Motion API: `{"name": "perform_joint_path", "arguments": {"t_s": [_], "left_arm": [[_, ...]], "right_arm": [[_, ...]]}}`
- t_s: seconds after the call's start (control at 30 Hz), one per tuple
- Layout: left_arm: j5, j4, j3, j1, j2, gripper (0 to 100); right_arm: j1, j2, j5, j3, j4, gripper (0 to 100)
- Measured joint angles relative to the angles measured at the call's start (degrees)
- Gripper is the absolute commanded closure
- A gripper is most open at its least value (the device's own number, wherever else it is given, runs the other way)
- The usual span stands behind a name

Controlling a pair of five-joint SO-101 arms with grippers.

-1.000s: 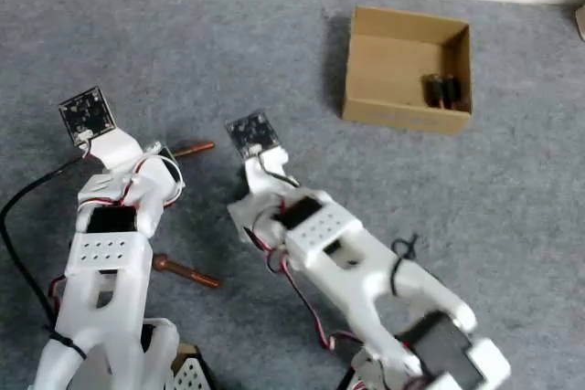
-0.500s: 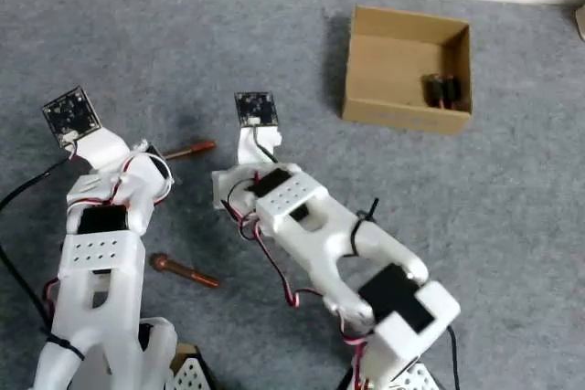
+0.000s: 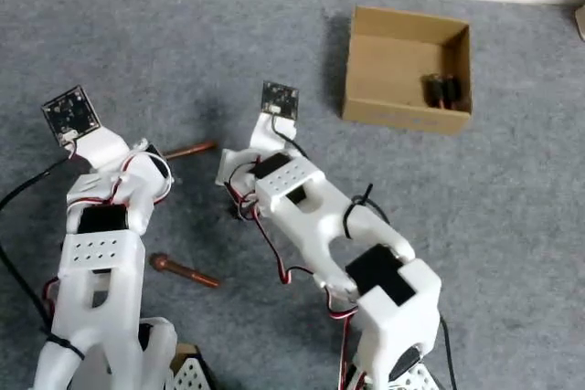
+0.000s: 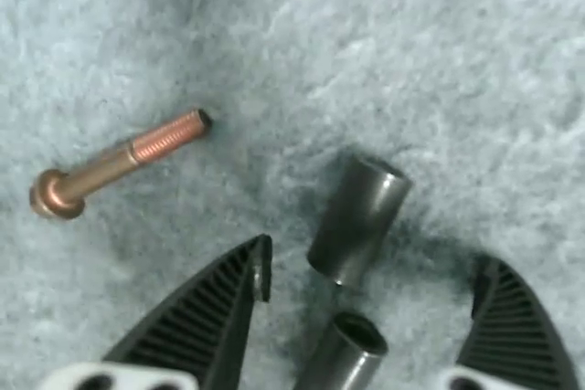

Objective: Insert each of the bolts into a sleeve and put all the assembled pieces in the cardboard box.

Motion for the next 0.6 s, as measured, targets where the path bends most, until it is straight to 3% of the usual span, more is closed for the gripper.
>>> {"name": "perform_joint_path", "arguments": {"t_s": [0.47, 0.6], "left_arm": [[0.00, 0.00, 0.00, 0.00, 0.00, 99], [0.00, 0.00, 0.00, 0.00, 0.00, 99]], "right_arm": [[0.35, 1.41, -0.44, -2.37, 0.09, 70.0], [0.35, 1.49, -0.44, -2.46, -1.14, 83.8]]}}
